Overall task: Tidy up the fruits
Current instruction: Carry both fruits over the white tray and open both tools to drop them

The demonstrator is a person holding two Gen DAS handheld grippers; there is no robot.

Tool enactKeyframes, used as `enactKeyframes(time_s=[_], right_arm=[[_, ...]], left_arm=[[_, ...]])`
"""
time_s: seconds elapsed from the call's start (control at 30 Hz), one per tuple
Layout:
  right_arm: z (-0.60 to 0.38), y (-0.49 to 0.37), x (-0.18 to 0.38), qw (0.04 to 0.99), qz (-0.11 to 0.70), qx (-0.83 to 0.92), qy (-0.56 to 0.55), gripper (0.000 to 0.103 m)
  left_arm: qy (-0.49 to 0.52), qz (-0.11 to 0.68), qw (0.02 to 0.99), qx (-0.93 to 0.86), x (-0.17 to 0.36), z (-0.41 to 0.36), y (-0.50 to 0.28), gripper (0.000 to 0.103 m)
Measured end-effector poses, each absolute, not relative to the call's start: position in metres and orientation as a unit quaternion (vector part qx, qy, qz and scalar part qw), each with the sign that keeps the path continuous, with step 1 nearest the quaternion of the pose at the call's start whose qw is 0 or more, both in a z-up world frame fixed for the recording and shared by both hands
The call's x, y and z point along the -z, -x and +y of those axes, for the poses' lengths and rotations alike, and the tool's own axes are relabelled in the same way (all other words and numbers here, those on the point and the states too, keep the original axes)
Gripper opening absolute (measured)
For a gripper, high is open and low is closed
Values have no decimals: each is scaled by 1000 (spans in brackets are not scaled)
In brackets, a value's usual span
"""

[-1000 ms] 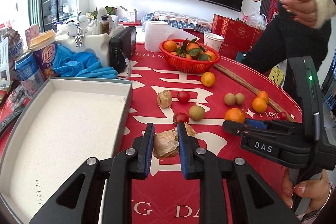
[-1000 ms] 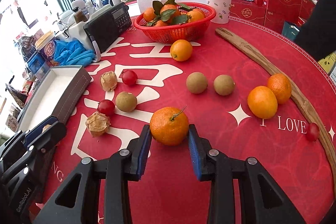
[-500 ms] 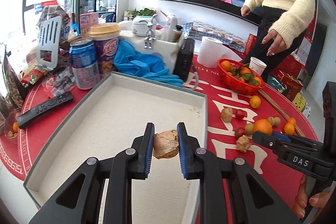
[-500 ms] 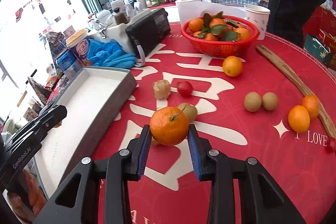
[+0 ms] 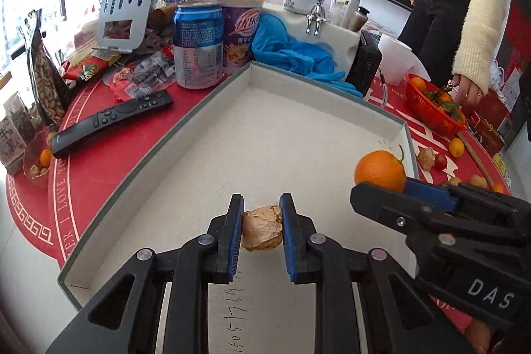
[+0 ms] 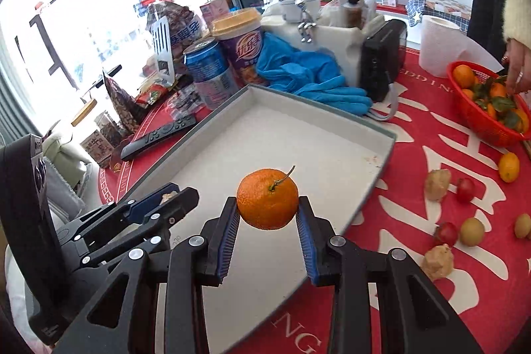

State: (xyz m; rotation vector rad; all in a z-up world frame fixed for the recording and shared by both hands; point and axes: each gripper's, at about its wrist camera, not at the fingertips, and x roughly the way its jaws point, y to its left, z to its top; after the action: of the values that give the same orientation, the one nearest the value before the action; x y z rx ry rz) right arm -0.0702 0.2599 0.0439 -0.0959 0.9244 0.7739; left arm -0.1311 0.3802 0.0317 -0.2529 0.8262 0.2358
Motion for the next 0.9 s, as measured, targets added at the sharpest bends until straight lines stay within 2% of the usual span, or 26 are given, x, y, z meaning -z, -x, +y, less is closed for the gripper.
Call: enactKeyframes(time_s=[0.2,0.43,0.47,0.53,0.57,0.6,0.63,0.67,0.7,0.73,0.9], right_arm=[[263,68,-25,804,479,-345,71,36],[255,65,-28,812,471,-337,65,36],[257,65,-28,812,471,-338,67,36],[262,67,-29,813,466,-342,69,36],[264,67,-30,812,465,-346,70,36],[266,67,-30,810,465,-351,66,41],[265,67,-33,810,463,-355,58,59],[263,67,-36,811,460,-358,50,71],[260,68,-41,815,453,-360,42,92],[256,70,-48,821,441,-361,36,99],[227,78,-70,859,398,-321,30,102]], left_arm=[[105,412,901,-91,-24,369,137,25],[107,402,903,-106,-29,370,140,26],[107,402,903,-111,-29,371,140,30],[111,404,900,-121,-29,373,139,56],[112,403,900,-125,-29,373,139,75],[112,397,902,-125,-31,372,140,81],[109,390,906,-126,-34,371,141,81],[102,385,908,-129,-36,369,142,81],[94,382,910,-130,-37,366,143,83],[89,380,912,-128,-38,364,143,83],[83,371,917,-118,-42,357,142,84]])
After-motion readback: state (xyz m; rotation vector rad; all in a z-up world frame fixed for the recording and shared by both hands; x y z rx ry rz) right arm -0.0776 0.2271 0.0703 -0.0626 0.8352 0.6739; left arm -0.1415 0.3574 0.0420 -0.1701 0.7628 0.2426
